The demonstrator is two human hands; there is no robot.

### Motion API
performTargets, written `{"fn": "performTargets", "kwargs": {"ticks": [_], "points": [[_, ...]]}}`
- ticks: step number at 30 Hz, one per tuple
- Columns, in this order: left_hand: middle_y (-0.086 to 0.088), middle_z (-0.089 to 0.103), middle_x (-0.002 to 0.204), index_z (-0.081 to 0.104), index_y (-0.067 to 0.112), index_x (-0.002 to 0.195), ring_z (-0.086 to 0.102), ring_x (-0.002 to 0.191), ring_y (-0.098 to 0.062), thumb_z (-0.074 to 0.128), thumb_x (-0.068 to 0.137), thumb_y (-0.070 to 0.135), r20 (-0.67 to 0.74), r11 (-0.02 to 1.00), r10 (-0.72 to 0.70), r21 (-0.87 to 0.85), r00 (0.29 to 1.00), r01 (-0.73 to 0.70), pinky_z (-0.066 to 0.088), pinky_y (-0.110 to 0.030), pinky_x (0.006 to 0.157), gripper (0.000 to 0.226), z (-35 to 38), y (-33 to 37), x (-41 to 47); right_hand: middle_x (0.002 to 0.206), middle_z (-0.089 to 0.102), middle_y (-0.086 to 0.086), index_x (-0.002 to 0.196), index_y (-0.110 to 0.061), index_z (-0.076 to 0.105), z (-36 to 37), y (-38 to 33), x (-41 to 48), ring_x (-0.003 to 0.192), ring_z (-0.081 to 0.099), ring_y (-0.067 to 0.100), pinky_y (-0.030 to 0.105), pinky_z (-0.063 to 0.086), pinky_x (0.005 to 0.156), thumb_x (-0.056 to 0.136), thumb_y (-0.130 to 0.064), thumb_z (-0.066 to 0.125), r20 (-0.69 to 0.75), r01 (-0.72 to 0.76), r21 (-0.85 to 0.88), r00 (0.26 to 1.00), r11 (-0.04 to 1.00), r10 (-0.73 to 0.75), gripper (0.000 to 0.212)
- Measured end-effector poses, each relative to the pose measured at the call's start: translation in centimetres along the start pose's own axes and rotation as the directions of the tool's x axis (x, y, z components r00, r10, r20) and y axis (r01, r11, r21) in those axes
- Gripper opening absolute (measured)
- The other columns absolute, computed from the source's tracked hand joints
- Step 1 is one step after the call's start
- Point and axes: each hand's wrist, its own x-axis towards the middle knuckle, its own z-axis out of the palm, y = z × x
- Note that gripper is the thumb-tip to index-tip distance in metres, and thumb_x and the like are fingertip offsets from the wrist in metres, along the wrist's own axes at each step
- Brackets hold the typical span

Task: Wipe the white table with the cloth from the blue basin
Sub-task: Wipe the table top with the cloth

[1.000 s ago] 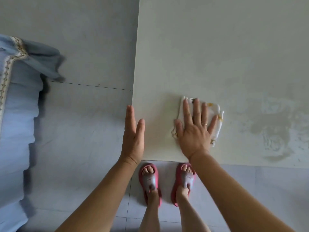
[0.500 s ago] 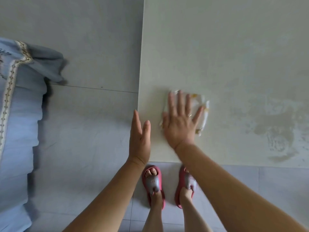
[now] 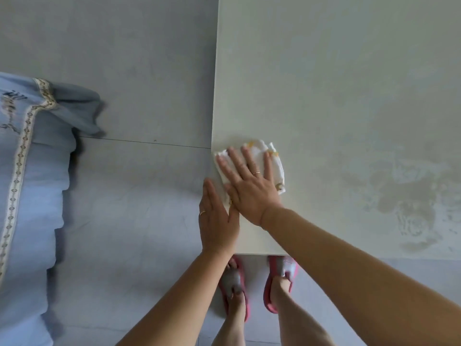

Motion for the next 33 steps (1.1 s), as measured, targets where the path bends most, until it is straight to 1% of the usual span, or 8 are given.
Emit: {"fn": "performTargets", "kwargs": {"ticks": [3, 8, 13, 15, 21, 27, 30, 33], "points": [[-0.016, 0.011, 0.159, 0.006, 0.003, 0.15, 0.022, 0.144, -0.029, 0.036, 0.093, 0.046, -0.063, 0.995, 0.039, 0.099, 0.997, -0.033, 0.023, -0.037, 0.115, 0.078, 0.1, 0.3, -0.5, 0.16, 0.002, -0.007, 0.147, -0.038, -0.011, -1.5, 4.1, 2.0, 0.147, -0.003, 0.021, 0.055, -0.012, 0.112, 0.096, -0.052, 0.015, 0.046, 0.281, -0.149, 0.96, 0.948, -0.277, 0.058], [-0.027, 0.026, 0.152, 0.02, -0.007, 0.147, 0.04, 0.134, -0.039, 0.047, 0.089, 0.047, -0.169, 0.97, 0.065, 0.242, 0.983, -0.022, 0.04, -0.045, 0.106, 0.083, 1.3, 0.4, -0.4, 0.16, -0.005, -0.008, 0.149, -0.037, -0.006, -2.9, 5.6, 6.6, 0.146, -0.009, 0.02, 0.058, -0.015, 0.11, 0.095, -0.053, 0.016, -0.094, -0.336, 0.061, 0.936, 0.94, 0.34, 0.061], [-0.032, 0.033, 0.146, 0.03, -0.012, 0.141, 0.044, 0.129, -0.044, 0.059, 0.083, 0.044, -0.147, 0.947, 0.057, 0.321, 0.987, -0.007, 0.042, -0.049, 0.104, 0.086, 1.8, 0.1, -0.2, 0.16, 0.006, -0.005, 0.149, -0.036, 0.001, -1.3, 0.0, 3.0, 0.147, -0.001, 0.024, 0.063, -0.008, 0.111, 0.093, -0.049, 0.016, 0.047, 0.274, -0.096, 0.962, 0.957, -0.27, 0.059], [-0.032, 0.033, 0.146, 0.027, -0.012, 0.142, 0.045, 0.128, -0.044, 0.044, 0.09, 0.05, -0.166, 0.948, 0.062, 0.319, 0.984, -0.006, 0.043, -0.048, 0.104, 0.083, 1.7, 0.1, -0.1, 0.16, 0.005, -0.005, 0.148, -0.037, -0.005, -2.2, 3.4, 5.0, 0.147, 0.001, 0.022, 0.061, -0.008, 0.112, 0.095, -0.051, 0.014, 0.042, 0.318, -0.197, 0.948, 0.928, -0.316, 0.058], [-0.031, 0.03, 0.149, 0.021, -0.01, 0.145, 0.043, 0.129, -0.043, 0.04, 0.09, 0.051, -0.195, 0.941, 0.092, 0.337, 0.977, -0.021, 0.044, -0.045, 0.103, 0.084, 2.1, -0.2, 0.0, 0.16, -0.001, -0.005, 0.15, -0.035, -0.003, -3.2, 5.6, 8.9, 0.147, -0.006, 0.021, 0.058, -0.016, 0.109, 0.094, -0.049, 0.017, -0.134, -0.328, 0.086, 0.932, 0.941, 0.337, 0.06], [-0.027, 0.031, 0.15, 0.017, -0.006, 0.147, 0.043, 0.132, -0.039, 0.038, 0.089, 0.054, -0.214, 0.913, 0.078, 0.408, 0.974, 0.017, 0.035, -0.055, 0.108, 0.085, 2.2, 0.1, 0.0, 0.16, 0.01, -0.004, 0.15, -0.035, 0.005, -3.3, 5.9, 6.8, 0.147, 0.006, 0.024, 0.059, -0.008, 0.112, 0.095, -0.052, 0.023, 0.016, 0.341, -0.175, 0.939, 0.924, -0.344, 0.06], [-0.019, 0.034, 0.151, 0.024, 0.0, 0.148, 0.037, 0.138, -0.032, 0.033, 0.09, 0.057, -0.227, 0.887, 0.125, 0.462, 0.966, -0.006, 0.015, -0.06, 0.113, 0.082, 1.4, 0.4, 1.4, 0.16, 0.004, -0.005, 0.149, -0.038, -0.002, -5.2, 12.5, 10.2, 0.147, 0.0, 0.02, 0.057, -0.007, 0.113, 0.095, -0.054, 0.021, -0.085, -0.052, -0.097, 0.995, 0.994, 0.044, 0.061], [-0.018, 0.033, 0.152, 0.028, 0.001, 0.147, 0.034, 0.139, -0.032, 0.031, 0.092, 0.053, -0.305, 0.902, 0.133, 0.431, 0.943, 0.013, 0.013, -0.061, 0.113, 0.075, 0.0, 1.7, 5.6, 0.16, -0.003, -0.005, 0.15, -0.035, -0.004, -5.8, 11.6, 11.4, 0.147, -0.007, 0.021, 0.06, -0.012, 0.11, 0.096, -0.049, 0.024, -0.103, -0.389, 0.108, 0.911, 0.915, 0.4, 0.062]]}}
